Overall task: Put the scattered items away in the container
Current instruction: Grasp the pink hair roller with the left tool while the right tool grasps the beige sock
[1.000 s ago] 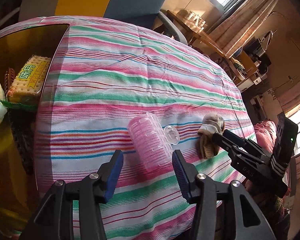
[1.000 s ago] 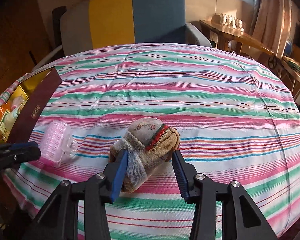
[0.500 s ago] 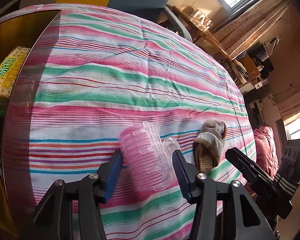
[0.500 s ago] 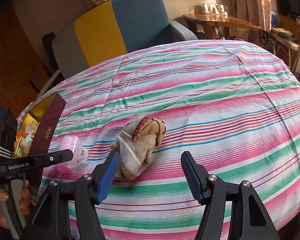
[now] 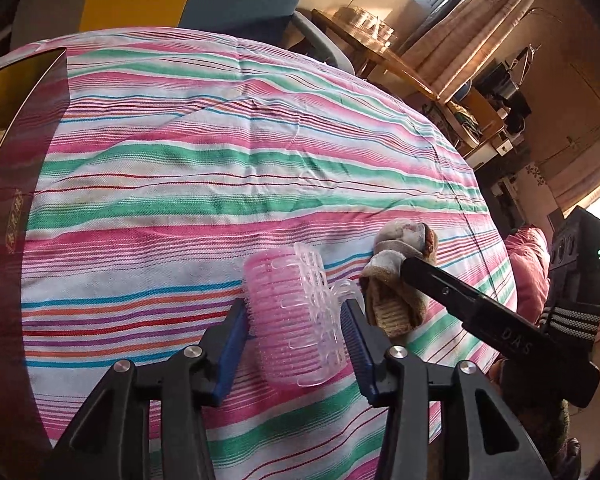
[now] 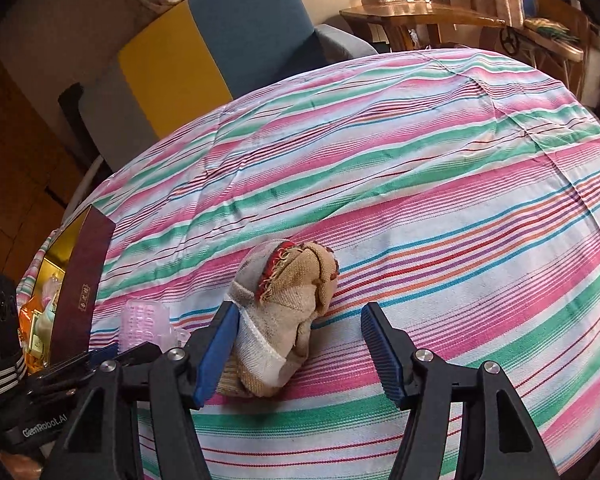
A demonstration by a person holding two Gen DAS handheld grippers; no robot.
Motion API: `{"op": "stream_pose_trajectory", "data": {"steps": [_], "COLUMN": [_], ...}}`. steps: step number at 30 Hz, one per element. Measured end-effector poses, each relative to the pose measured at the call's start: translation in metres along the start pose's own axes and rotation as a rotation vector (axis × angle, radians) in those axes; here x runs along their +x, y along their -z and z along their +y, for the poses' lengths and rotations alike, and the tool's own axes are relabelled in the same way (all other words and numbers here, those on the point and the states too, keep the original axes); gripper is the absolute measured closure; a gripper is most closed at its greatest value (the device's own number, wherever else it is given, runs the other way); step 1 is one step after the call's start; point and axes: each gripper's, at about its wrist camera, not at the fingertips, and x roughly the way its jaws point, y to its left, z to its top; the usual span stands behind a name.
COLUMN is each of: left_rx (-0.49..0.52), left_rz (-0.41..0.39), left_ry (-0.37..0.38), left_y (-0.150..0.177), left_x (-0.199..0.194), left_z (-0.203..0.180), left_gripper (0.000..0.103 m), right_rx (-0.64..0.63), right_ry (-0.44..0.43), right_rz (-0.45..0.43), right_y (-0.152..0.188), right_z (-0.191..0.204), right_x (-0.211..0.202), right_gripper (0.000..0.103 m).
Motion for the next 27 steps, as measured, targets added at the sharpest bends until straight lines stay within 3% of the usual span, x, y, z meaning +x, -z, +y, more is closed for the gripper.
{"op": "stream_pose_trajectory", "data": {"steps": [4, 14, 17, 20, 27], "left_rx": [-0.022, 0.037, 0.032, 0.029, 0.064], "left_rz": [0.009, -0.001, -0.001, -0.002, -0.048], "left_ry": [0.036, 0.021, 0.015, 0.004, -0.062], "left_y": [-0.005, 0.001, 0.001, 0.003, 0.013], "left_x": [0.001, 0.002, 0.001, -0.002, -0.019], "left_z": [0.006, -0.005, -0.005, -0.005, -0.006], "left_gripper": [0.057, 0.06, 0.06, 0.06, 0.061], "right_rx": [-0.036, -0.095, -0.108, -0.117, -0.096], "right_ry": [0.008, 0.023, 0.013, 0.007, -0.036], "right_rz": [0.008, 0.021, 0.019, 0.01, -0.016], "right_y": [-0.001, -0.003, -0.002, 0.0, 0.006], "right_z": [0.008, 0.015, 0.017, 0.019, 0.019], "right_x": [0.007, 0.015, 0.015, 0.011, -0.009], "right_gripper": [0.049, 0.05, 0.064, 0.071, 0.073]}}
